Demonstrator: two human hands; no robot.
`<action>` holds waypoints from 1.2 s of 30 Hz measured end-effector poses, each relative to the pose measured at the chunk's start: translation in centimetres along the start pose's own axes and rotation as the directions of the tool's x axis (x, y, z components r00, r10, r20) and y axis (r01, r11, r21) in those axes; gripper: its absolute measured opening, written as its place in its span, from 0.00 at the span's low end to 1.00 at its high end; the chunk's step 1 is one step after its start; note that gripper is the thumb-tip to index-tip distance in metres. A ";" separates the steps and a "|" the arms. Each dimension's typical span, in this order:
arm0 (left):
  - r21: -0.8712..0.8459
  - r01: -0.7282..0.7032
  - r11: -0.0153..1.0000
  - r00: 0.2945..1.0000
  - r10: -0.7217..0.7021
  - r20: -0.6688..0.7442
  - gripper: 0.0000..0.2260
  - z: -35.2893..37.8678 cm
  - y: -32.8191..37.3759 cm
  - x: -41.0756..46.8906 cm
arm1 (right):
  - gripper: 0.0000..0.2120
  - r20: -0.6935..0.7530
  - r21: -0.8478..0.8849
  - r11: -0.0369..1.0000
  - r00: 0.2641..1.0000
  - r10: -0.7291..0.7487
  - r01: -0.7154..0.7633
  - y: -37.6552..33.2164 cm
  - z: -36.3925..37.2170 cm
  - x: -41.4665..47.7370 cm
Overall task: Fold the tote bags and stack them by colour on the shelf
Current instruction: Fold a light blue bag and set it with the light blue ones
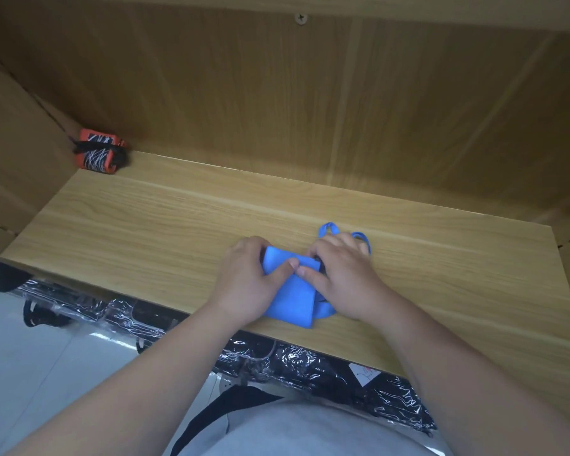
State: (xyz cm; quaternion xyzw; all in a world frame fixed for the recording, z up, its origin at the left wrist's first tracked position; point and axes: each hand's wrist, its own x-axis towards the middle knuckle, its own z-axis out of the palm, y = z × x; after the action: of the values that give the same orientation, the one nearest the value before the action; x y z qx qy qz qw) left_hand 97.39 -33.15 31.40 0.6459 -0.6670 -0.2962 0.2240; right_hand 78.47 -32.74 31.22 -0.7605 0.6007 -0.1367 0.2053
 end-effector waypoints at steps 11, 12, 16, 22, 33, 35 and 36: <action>-0.826 0.341 0.449 0.940 -0.136 0.314 0.19 -2.8 4.2 -3.6 | 0.20 -0.439 0.066 0.980 0.888 -0.139 0.186 -1.5 -2.1 -2.0; -0.827 0.336 0.450 0.941 -0.131 0.311 0.16 -2.6 4.4 -4.0 | 0.20 -0.446 0.055 0.981 0.884 -0.142 0.185 -1.6 -2.1 -2.2; -0.784 0.233 0.575 0.972 -0.154 0.176 0.15 -2.1 4.3 -4.7 | 0.21 -0.403 0.118 0.979 0.909 -0.106 0.167 -1.8 -1.7 -3.3; -0.796 0.111 0.594 0.994 -0.084 0.075 0.14 -2.4 4.6 -4.7 | 0.19 -0.120 0.521 0.853 0.992 0.050 0.020 -2.2 -2.6 -3.6; -0.728 0.070 0.682 0.996 -0.090 0.011 0.06 -4.9 4.8 -1.9 | 0.32 -0.125 0.171 0.985 0.992 0.031 -0.009 -0.2 -5.0 -5.3; -0.720 0.053 0.692 0.995 -0.101 -0.024 0.05 -5.7 4.4 -1.8 | 0.14 -0.210 0.098 0.995 0.978 0.000 0.021 0.9 -5.3 -5.7; -0.717 0.052 0.695 0.994 -0.106 -0.030 0.07 -6.0 4.2 -1.8 | 0.12 -0.235 0.131 0.991 0.972 0.006 0.026 1.1 -5.7 -5.9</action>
State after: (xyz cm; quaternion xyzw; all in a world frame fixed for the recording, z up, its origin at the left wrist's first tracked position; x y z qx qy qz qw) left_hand 98.49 -31.99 38.76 0.5462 -0.4632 -0.5185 0.4671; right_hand 73.50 -28.06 35.93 -0.7266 0.6065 -0.2662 0.1825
